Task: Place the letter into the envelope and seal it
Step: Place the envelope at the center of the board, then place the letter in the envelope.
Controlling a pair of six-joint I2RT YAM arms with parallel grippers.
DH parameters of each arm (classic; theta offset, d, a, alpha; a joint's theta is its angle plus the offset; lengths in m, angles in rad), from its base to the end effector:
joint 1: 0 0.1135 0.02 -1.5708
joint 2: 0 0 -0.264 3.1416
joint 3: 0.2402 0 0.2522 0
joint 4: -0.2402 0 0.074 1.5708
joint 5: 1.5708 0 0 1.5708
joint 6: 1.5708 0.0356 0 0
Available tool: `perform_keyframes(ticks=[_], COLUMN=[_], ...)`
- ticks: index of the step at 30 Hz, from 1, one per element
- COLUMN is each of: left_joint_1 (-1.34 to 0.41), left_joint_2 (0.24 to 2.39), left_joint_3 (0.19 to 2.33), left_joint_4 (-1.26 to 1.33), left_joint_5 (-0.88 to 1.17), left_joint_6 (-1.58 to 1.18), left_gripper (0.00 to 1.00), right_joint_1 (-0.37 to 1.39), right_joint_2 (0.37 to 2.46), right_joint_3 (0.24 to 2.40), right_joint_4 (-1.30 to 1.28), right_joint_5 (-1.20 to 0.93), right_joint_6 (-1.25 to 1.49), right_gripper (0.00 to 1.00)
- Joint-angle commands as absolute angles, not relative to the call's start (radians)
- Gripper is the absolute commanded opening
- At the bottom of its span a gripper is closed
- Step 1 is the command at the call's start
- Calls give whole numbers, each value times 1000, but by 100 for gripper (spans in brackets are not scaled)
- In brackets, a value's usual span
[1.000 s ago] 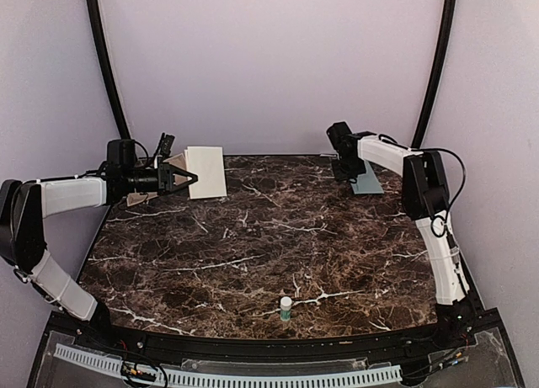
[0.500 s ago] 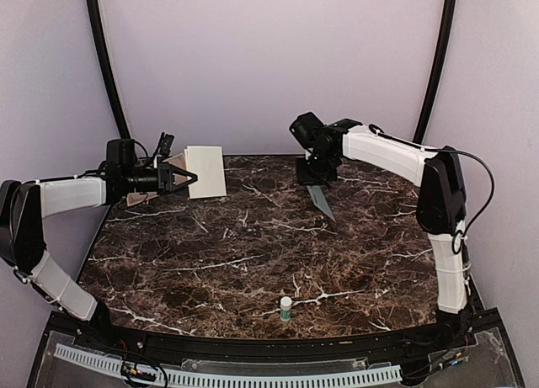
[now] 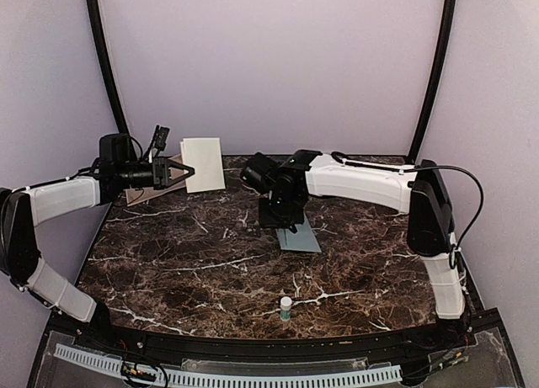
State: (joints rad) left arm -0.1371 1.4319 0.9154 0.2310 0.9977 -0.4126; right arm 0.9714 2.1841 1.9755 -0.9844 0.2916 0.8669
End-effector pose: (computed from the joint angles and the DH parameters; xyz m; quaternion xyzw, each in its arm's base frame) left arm 0.3086 -0.0728 0.2799 0.1875 0.7357 -0.5114 0.4026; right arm 0.2702 0.3773 0.2369 -0.0235 0.9719 0.0612 0.2261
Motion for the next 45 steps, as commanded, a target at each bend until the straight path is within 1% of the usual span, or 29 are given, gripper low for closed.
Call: perform_keyframes(ticks=[1,9,10,11,13,14,15,17,21,24,27,31,34,39,45], left_joint_1=[-128,-128,-129,-129,-128,-127,-127,-127,-132,-169,-225,-366,-441,-573,-648], left_joint_2=[1375,1377,1380,1386,1386,1385,1385,1389,1394,1380,1347,1283,1286,1385,1536], left_joint_3=[903,901,903,903,902,901,901,899,889,893,880,799,761,788,818], left_joint_4=[264,262,265,268,273,270,266,256,277,241,205,330,379,380,480], left_joint_5=[1023,1036,1046,1051,1058,1051,1046,1037,1044,1005,911,807,754,645,608], left_joint_6=[-430,-444,-452,-455,-454,-445,-440,-427,-447,-449,-496,-712,-802,-848,-943], left_gripper=[0,0,0,0,0,0,0,0,0,0,0,0,0,0,0], right_joint_1=[1019,1059,1061,1060,1060,1061,1060,1061,1047,1013,956,891,844,767,734], right_joint_2=[2198,2182,2178,2175,2159,2150,2136,2101,1993,1911,1831,1728,1650,1571,1548], right_joint_3=[1926,1882,1876,1869,1853,1844,1839,1818,1749,1662,1534,1366,1240,1059,997], right_joint_4=[-1016,-922,-905,-887,-855,-840,-826,-784,-684,-610,-536,-450,-371,-248,-271], right_joint_5=[335,275,262,248,232,228,231,241,257,237,194,141,91,-49,-43], right_joint_6=[1006,1077,1076,1076,1072,1069,1062,1038,971,937,910,881,862,821,765], right_gripper=[0,1,8,18,33,44,50,59,66,67,67,66,66,65,64])
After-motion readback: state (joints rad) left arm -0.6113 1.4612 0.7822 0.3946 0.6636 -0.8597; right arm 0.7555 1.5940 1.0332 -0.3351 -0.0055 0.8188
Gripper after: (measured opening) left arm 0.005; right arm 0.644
